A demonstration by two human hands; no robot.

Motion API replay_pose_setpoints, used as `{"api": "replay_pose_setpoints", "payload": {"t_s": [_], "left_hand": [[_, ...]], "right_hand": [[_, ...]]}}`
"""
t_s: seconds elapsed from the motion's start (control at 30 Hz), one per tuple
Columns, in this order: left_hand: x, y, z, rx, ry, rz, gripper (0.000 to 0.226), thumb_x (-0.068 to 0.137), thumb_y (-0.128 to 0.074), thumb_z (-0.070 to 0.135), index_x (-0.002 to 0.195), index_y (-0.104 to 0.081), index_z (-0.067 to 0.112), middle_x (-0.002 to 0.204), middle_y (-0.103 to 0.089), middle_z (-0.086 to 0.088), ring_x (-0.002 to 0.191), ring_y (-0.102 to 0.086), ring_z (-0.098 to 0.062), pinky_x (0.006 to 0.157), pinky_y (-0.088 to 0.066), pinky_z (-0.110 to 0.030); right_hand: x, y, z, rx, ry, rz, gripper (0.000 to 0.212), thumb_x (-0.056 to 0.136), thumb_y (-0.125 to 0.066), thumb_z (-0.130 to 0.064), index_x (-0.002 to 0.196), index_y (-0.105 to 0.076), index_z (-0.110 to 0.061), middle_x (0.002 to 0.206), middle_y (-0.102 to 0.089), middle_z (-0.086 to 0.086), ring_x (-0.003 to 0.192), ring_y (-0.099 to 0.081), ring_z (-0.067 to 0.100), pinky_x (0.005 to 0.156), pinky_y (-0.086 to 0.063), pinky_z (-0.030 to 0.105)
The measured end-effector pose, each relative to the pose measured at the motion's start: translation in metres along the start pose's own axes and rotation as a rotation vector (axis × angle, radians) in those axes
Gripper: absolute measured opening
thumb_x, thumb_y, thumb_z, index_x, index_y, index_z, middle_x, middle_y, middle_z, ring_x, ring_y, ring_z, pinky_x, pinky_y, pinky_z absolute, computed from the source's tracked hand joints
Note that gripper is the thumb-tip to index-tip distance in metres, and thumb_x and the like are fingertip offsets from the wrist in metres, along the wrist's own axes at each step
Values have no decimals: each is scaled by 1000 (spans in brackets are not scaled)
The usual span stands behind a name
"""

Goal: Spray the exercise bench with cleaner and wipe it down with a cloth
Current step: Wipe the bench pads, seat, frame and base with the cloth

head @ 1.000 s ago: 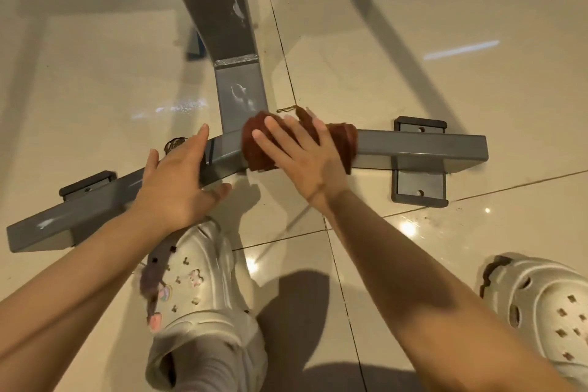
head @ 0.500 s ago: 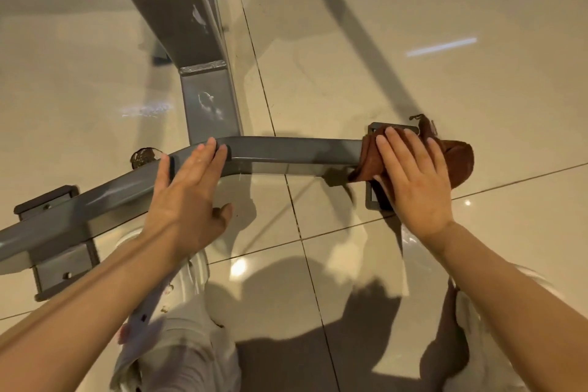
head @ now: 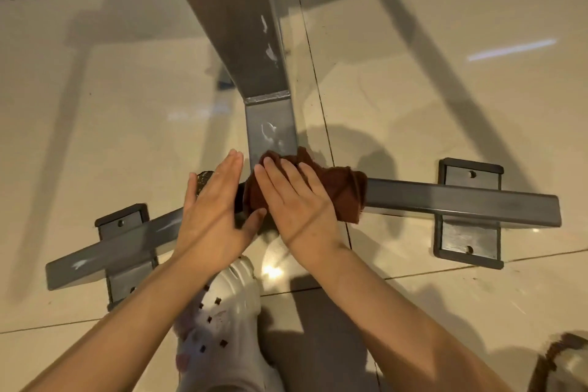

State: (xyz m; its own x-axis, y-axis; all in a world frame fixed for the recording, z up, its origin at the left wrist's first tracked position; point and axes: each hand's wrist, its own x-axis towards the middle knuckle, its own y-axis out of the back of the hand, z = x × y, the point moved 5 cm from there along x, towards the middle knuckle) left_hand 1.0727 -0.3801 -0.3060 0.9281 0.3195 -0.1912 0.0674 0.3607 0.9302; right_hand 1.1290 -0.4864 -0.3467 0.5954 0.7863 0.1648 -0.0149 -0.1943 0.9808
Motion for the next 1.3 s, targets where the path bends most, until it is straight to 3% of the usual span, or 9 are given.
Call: {"api": "replay_pose_setpoints", "payload": {"t_s": [0.17, 0.33, 0.5, 0.6, 0.7, 0.77, 1.0, 1.13, 1.3], "left_hand": [[-14, 2, -20, -118, 9, 34, 74, 86, -47, 51, 151, -27, 21, 156, -31, 3, 144, -26, -10, 119, 3, -37], [-18, 7, -8, -256, -64, 174, 50, 87, -53, 49, 122, -64, 15, 121, -59, 3, 111, -55, -14, 100, -43, -46], [-4, 14, 12, -830, 178, 140, 14, 88, -68, 30, 100, -65, 25, 96, -65, 22, 98, -59, 1, 91, -46, -21], [-4, 11, 14, -1042, 227, 112, 16, 84, -71, 6, 94, -59, 11, 85, -68, 12, 88, -65, -4, 82, -51, -21], [-8, 13, 17, -1221, 232, 75, 25, 81, -71, -4, 96, -54, 6, 79, -67, 8, 78, -68, -5, 68, -53, -17], [-9, 18, 22, -1311, 173, 28, 40, 77, -75, -4, 108, -54, 12, 96, -70, 2, 90, -70, -9, 71, -54, -18], [-7, 53, 27, -1123, -9, 27, 20, 78, -75, 17, 93, -69, 30, 91, -70, 9, 84, -65, -7, 76, -54, -24], [-15, 75, 34, -739, -211, -9, 17, 80, -69, 36, 96, -68, 35, 97, -70, 2, 92, -66, -13, 80, -53, -29], [-24, 90, 26, -769, -49, 144, 18, 77, -79, 15, 84, -67, 27, 81, -68, 13, 72, -61, -1, 66, -44, -9]], "right_hand": [[5, 8, 17, 196, 107, 124, 49, 79, -77, -21, 124, -65, -11, 127, -65, 9, 113, -64, 25, 105, -39, 36], [2, 27, 19, 584, -257, 97, 44, 95, -40, -31, 126, -63, -10, 125, -66, 4, 120, -57, 15, 113, -25, 31], [-4, 32, 1, 800, -378, -18, 44, 99, -34, -33, 137, -53, -18, 137, -56, -3, 133, -43, 8, 121, -8, 31], [-10, 43, -2, 994, -411, -113, 38, 96, -42, -30, 130, -45, -46, 136, -54, -17, 131, -38, -9, 121, -3, 21], [-17, 50, 5, 1180, -410, -183, 51, 90, -47, -17, 125, -43, -55, 127, -57, -28, 130, -44, -2, 121, -21, 39], [-21, 55, 8, 1381, -465, -221, 59, 88, -45, -6, 128, -46, -49, 136, -55, -14, 132, -46, 13, 114, -37, 42], [-14, 91, 28, 1164, -411, 44, 63, 90, -62, -4, 135, -42, -44, 139, -46, -19, 119, -52, -2, 96, -50, 22], [-3, 95, 42, 910, -233, -40, 58, 83, -75, -10, 131, -54, -36, 148, -34, -8, 123, -48, 8, 97, -48, 20], [-5, 102, 52, 1054, -224, -109, 13, 86, -67, -31, 98, -69, -26, 95, -68, -13, 95, -65, 12, 81, -53, 31]]}}
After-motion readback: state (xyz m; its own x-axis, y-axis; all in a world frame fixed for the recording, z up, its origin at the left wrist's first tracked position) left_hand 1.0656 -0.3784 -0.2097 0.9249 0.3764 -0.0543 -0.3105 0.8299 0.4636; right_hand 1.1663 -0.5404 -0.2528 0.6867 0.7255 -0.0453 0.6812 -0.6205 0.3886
